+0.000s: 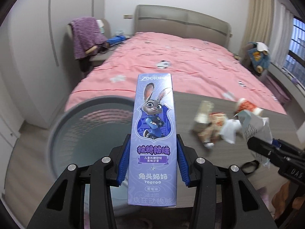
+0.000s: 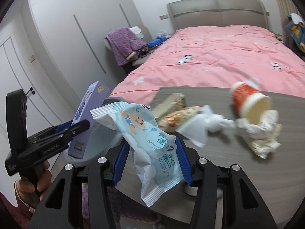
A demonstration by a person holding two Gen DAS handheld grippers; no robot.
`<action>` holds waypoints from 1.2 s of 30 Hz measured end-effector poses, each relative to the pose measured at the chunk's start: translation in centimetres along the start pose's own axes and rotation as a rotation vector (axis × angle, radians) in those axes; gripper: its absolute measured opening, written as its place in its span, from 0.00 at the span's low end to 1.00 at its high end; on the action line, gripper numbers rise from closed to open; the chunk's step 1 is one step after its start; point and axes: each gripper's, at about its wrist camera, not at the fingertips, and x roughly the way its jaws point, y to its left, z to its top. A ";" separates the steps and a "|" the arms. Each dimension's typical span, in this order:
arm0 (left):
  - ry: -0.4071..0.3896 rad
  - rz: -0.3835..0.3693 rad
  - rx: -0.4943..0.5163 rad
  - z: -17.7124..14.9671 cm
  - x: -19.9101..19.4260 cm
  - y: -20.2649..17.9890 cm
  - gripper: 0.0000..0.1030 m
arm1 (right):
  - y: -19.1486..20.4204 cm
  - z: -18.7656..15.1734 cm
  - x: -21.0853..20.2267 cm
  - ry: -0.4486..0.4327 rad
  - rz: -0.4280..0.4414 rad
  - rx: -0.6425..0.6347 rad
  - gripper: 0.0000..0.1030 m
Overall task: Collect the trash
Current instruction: 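Carry the toothpaste box and wipes packet over the grey basket, then open both grippers to drop the toothpaste box and wipes into the basket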
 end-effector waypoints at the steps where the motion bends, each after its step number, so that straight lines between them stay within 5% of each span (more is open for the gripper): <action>1: 0.003 0.019 -0.008 -0.1 0.1 1.1 0.42 | 0.8 0.3 0.8 0.007 0.007 -0.011 0.47; 16: 0.064 0.139 -0.115 -0.7 1.6 9.7 0.42 | 8.8 2.5 9.0 0.093 0.055 -0.131 0.47; 36: 0.092 0.182 -0.143 -0.8 3.6 11.2 0.42 | 11.5 3.4 13.0 0.120 0.005 -0.196 0.49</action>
